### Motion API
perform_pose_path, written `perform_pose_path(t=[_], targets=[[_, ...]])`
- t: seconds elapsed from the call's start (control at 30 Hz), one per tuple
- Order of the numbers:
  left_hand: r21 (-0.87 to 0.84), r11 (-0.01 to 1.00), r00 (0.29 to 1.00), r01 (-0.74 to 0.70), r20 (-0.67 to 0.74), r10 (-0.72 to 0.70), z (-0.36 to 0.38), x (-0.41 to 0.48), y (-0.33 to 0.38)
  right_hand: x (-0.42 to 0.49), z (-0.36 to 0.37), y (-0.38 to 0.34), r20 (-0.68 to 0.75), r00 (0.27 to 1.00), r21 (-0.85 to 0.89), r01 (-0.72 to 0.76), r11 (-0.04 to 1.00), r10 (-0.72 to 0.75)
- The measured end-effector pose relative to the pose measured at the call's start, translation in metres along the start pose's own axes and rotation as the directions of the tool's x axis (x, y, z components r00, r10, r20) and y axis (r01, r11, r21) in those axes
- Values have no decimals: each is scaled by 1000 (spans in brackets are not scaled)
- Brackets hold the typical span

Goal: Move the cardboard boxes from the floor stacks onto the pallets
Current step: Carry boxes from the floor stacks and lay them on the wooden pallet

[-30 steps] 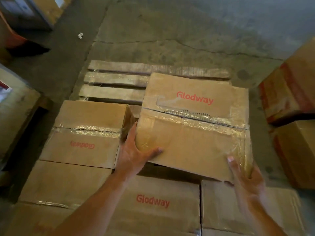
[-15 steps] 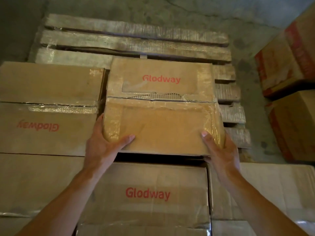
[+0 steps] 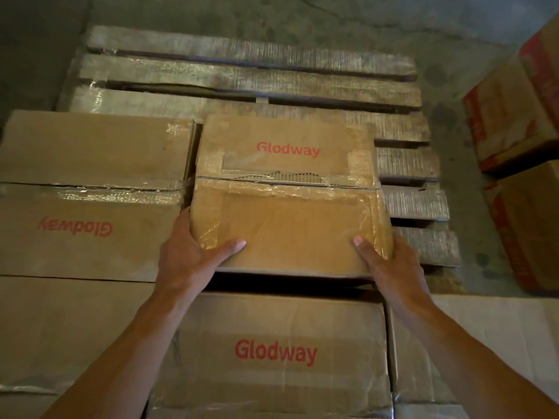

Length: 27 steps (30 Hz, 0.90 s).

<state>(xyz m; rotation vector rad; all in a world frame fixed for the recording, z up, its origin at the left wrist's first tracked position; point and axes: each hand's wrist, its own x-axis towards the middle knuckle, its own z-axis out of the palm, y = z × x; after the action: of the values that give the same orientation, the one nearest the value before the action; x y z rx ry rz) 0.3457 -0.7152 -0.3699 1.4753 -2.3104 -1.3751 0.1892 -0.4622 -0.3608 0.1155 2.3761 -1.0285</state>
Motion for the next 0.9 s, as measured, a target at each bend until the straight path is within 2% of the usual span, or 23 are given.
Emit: perform_pose_path(t=[0.1, 0.2, 0.27, 0.3, 0.43, 0.63, 0.8, 0.9], targets=[[221, 975, 1000, 31, -3, -31, 3, 0, 5, 0, 2, 3, -38, 999, -178, -21, 984, 15], [526, 846, 996, 92, -68, -66, 10, -6, 14, -2, 6, 5, -63, 997, -248, -50, 967, 36], [636, 768, 994, 68, -107, 1, 13, -10, 16, 0, 9, 7, -93, 995, -303, -69, 950, 42], [646, 761, 994, 56, -109, 20, 14, -12, 18, 0, 10, 8, -102, 994, -337, -65, 939, 32], [544, 832, 993, 109, -95, -68, 12, -14, 17, 0, 11, 8, -115, 993, -373, -72, 925, 31], [595, 794, 992, 126, -98, -84, 7, -13, 12, -8, 13, 8, -125, 990, -339, -107, 935, 68], [555, 823, 990, 124, -121, -68, 11, -26, 19, -7, 13, 12, -75, 996, -359, -65, 931, 41], [547, 836, 989, 39, -143, 47, 9, -38, 23, -8, 10, 16, -43, 999, -392, 13, 920, -32]])
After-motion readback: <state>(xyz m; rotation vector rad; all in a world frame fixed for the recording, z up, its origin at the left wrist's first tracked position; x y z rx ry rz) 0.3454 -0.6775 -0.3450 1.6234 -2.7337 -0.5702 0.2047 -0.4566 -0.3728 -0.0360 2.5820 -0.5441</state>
